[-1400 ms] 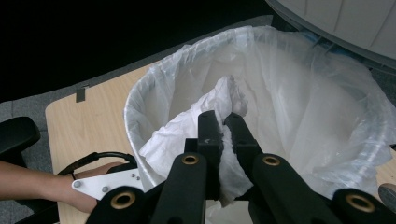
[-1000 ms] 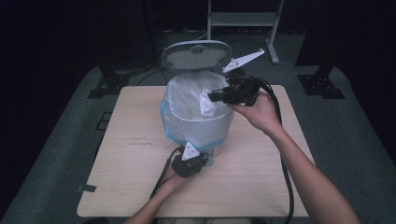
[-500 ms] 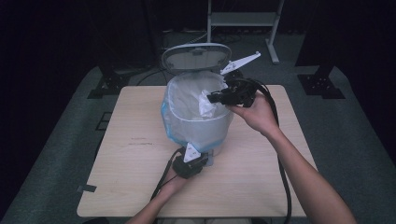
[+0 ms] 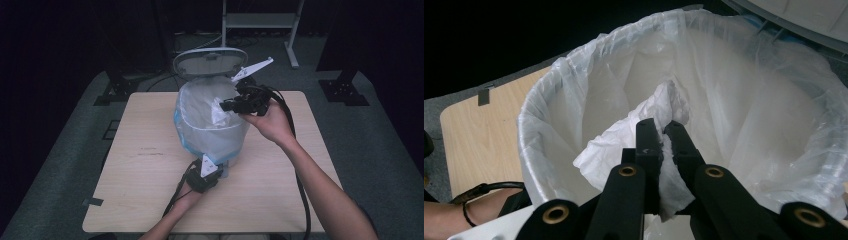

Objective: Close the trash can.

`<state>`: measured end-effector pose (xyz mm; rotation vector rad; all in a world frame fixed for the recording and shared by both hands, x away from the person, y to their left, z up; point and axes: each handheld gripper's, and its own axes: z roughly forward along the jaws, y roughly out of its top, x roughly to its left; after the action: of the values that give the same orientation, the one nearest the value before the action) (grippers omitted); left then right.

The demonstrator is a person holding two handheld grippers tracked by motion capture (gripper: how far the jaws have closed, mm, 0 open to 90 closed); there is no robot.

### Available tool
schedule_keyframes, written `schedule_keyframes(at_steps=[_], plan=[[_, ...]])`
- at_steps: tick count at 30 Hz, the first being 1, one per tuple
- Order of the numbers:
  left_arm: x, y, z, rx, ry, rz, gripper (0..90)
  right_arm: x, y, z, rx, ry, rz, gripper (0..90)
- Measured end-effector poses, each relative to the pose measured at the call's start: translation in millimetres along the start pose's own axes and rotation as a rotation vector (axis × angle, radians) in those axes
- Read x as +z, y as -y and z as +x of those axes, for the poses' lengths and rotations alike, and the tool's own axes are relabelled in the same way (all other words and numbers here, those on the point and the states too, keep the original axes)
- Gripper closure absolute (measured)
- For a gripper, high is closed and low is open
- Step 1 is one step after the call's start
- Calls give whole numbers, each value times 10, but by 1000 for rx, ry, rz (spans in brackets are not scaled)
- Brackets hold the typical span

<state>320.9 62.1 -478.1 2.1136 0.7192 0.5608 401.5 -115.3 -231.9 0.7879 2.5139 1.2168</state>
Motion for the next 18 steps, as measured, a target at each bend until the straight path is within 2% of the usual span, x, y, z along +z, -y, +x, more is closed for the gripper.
schedule_keyframes(at_steps=[2,4,14,16,17,18], plan=[[-2,-4,-16,13,-10,4,742,13,-2,2,2,5,4,858],[-2,-2,-5,4,-6,4,742,27,-1,1,0,5,3,859],[-2,-1,-19,17,-12,0,742,90,7,-8,10,32,20,858],[-4,-3,-28,33,-13,4,743,98,10,-10,13,40,24,858],[-7,-2,-45,44,-13,5,783,101,12,-10,14,44,23,858],[-8,-2,-56,48,-17,5,784,104,13,-12,15,46,25,858]])
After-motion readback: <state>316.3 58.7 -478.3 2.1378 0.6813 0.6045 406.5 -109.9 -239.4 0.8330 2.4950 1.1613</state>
